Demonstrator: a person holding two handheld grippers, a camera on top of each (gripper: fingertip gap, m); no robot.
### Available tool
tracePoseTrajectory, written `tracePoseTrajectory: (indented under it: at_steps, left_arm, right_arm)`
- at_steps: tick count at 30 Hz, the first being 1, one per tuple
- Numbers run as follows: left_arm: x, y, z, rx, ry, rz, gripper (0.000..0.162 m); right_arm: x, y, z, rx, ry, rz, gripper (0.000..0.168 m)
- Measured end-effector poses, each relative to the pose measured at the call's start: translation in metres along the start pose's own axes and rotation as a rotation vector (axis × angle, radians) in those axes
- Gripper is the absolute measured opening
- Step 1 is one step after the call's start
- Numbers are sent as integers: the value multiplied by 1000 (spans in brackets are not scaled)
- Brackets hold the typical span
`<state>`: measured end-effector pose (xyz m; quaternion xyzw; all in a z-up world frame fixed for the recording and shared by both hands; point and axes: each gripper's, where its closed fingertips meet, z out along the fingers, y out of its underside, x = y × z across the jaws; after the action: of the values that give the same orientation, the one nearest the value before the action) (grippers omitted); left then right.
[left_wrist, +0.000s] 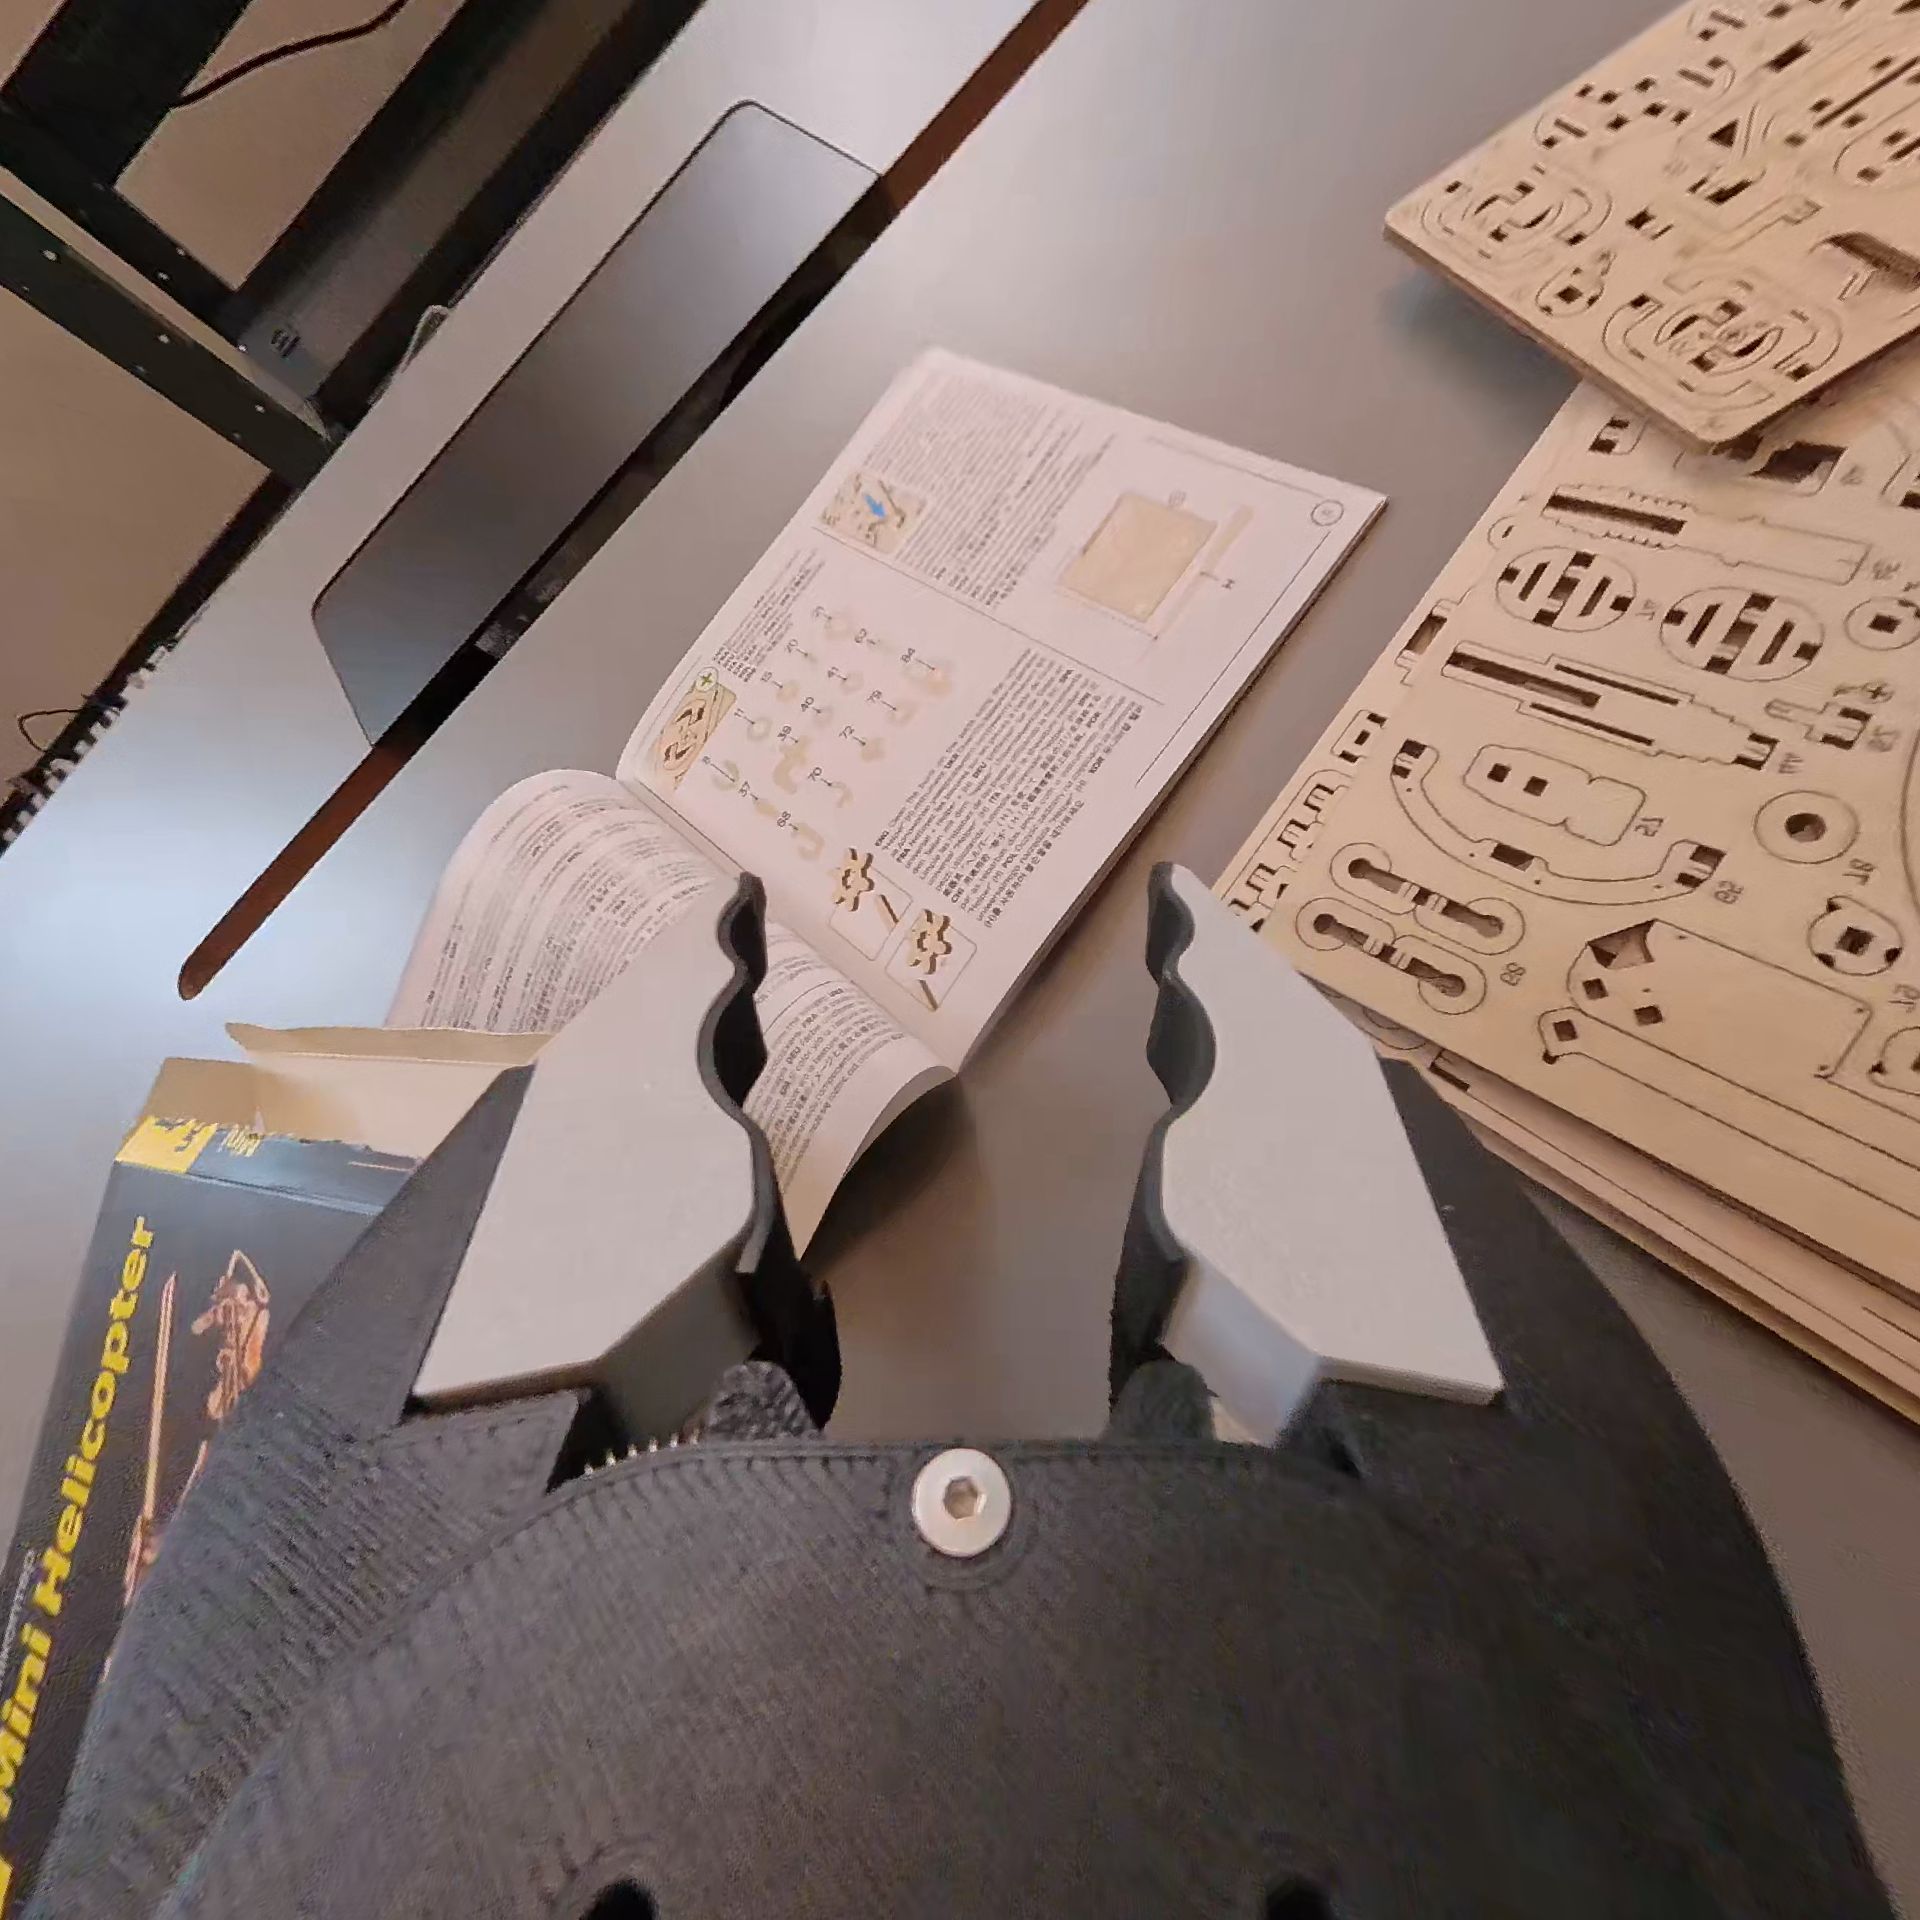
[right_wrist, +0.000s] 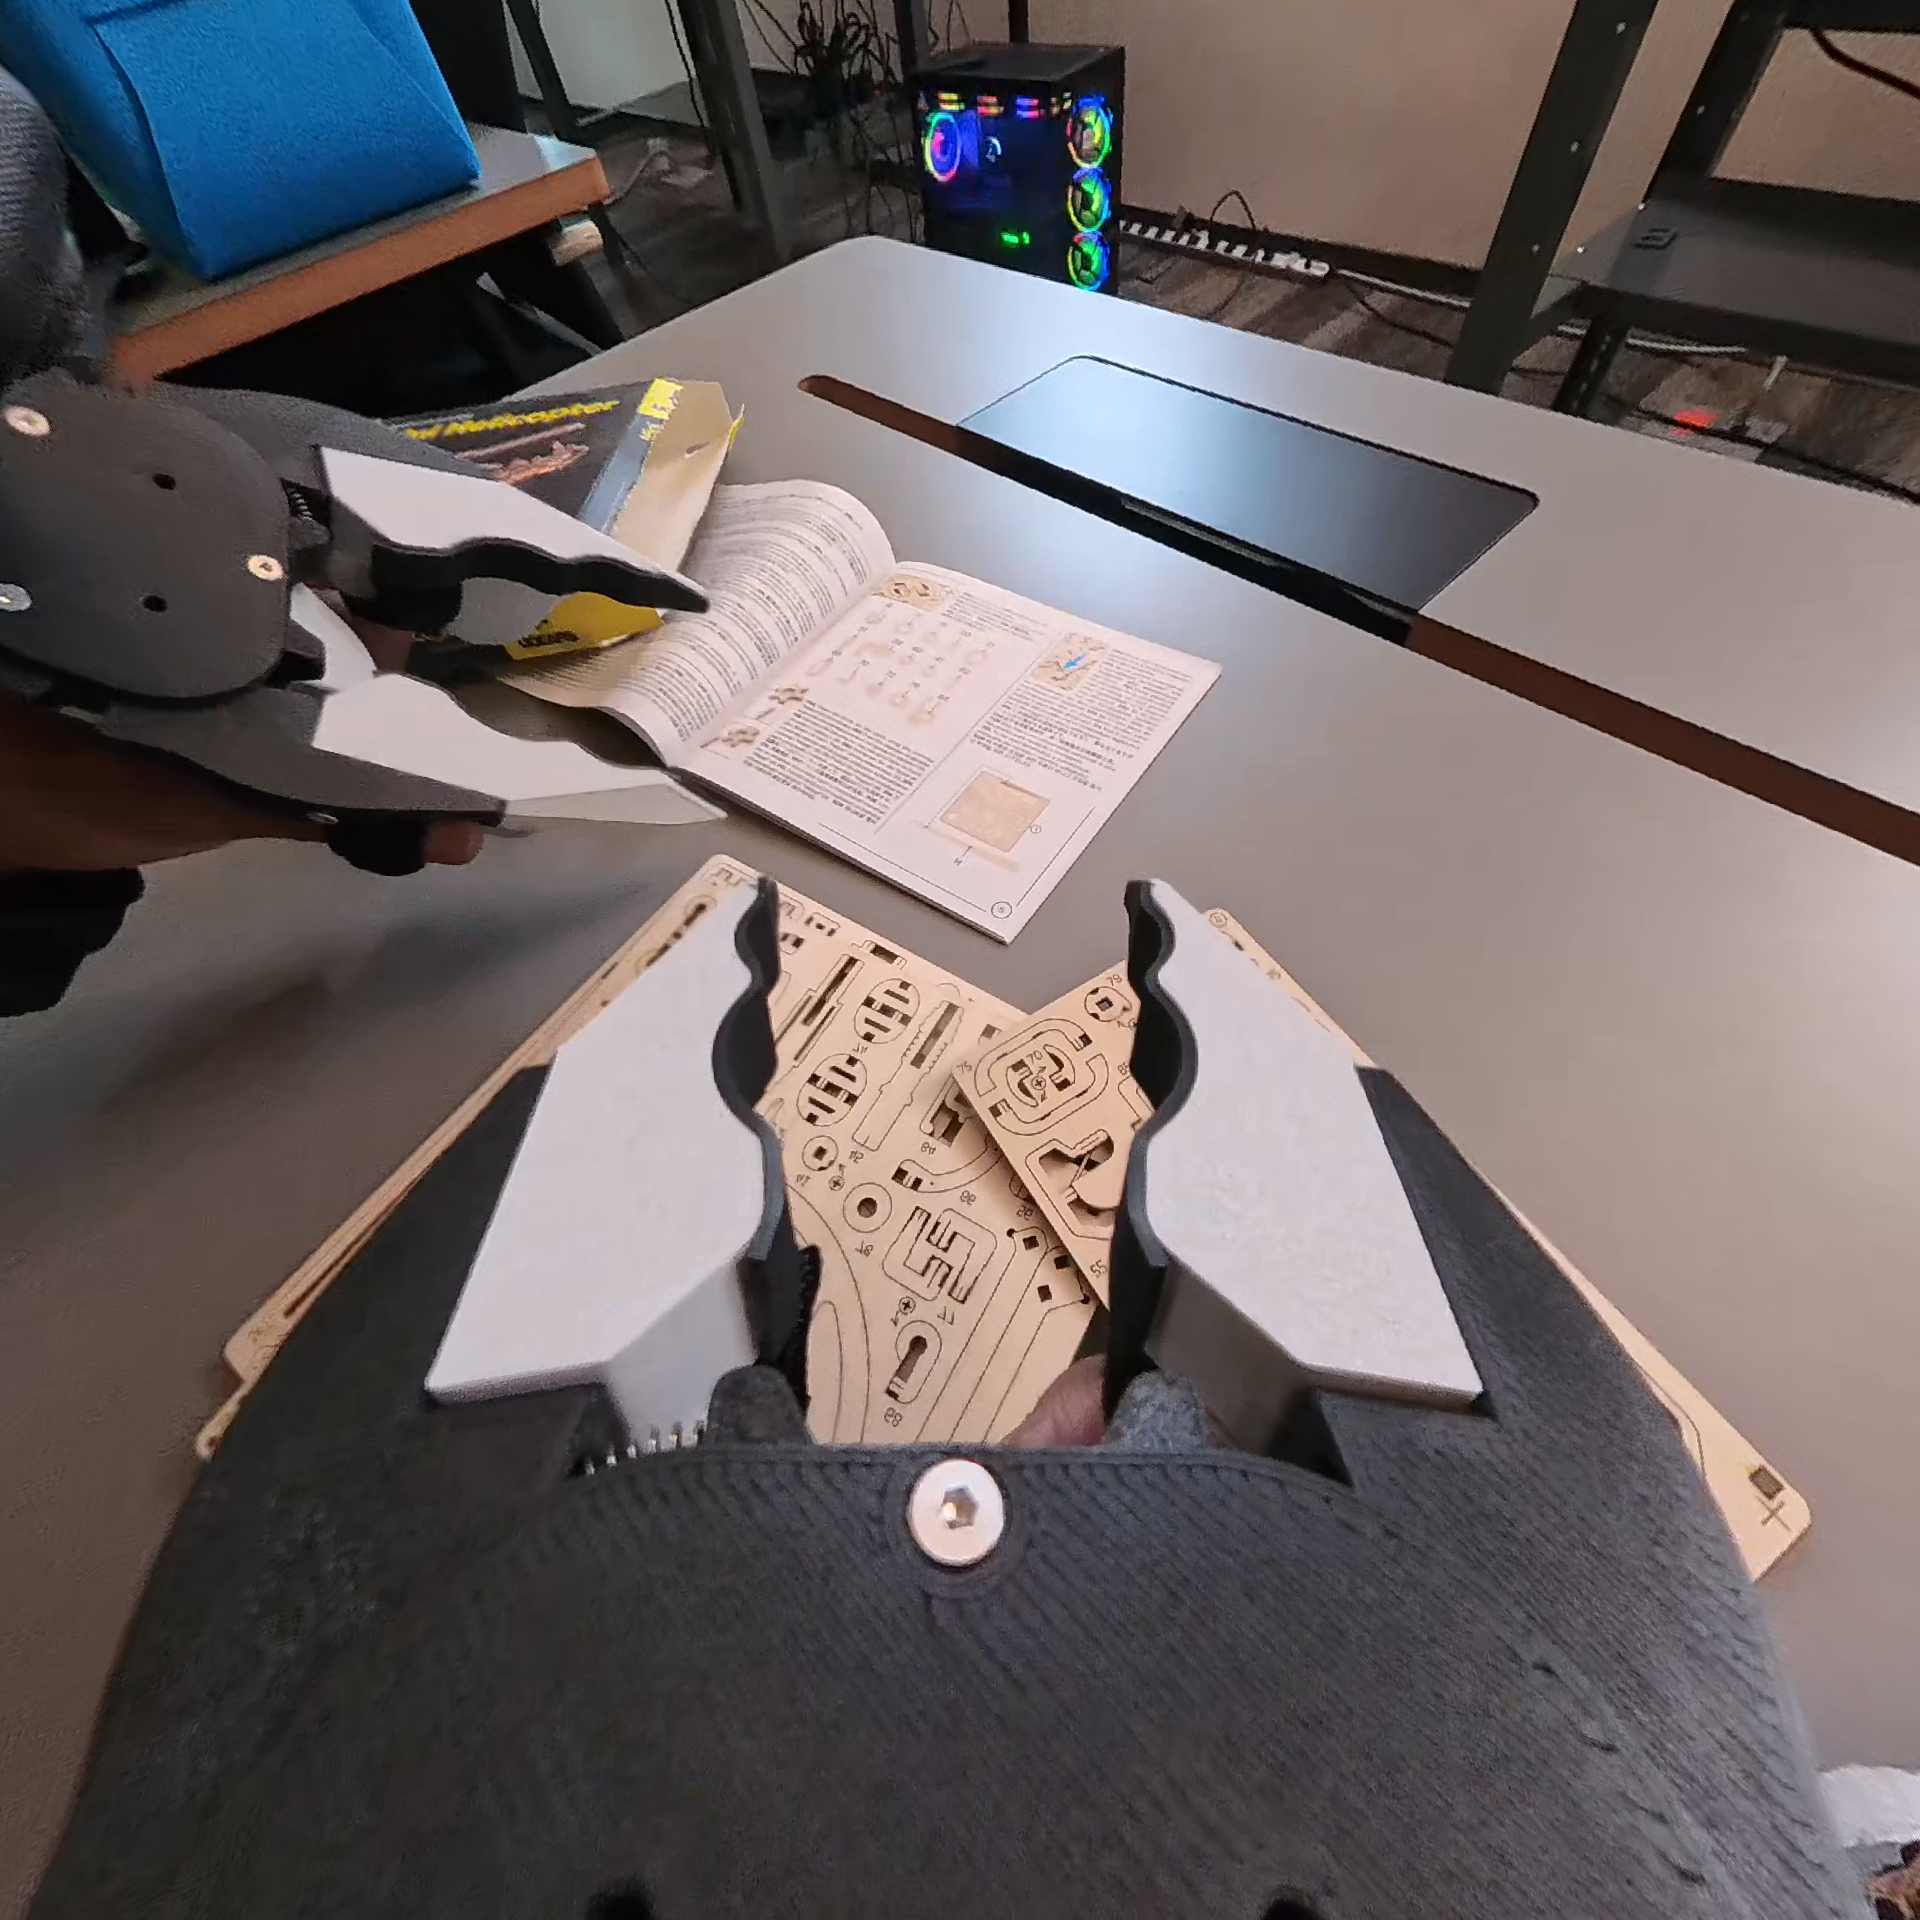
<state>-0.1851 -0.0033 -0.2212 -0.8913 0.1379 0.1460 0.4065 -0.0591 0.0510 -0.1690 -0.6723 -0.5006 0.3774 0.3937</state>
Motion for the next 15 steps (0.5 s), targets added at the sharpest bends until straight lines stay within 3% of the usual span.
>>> tracePoseTrajectory:
  at_steps: [15]
  left_arm:
    - [-1, 10, 19, -92, -6, -14, 73]
  right_arm:
    - [4, 8, 4, -18, 2, 6, 68]
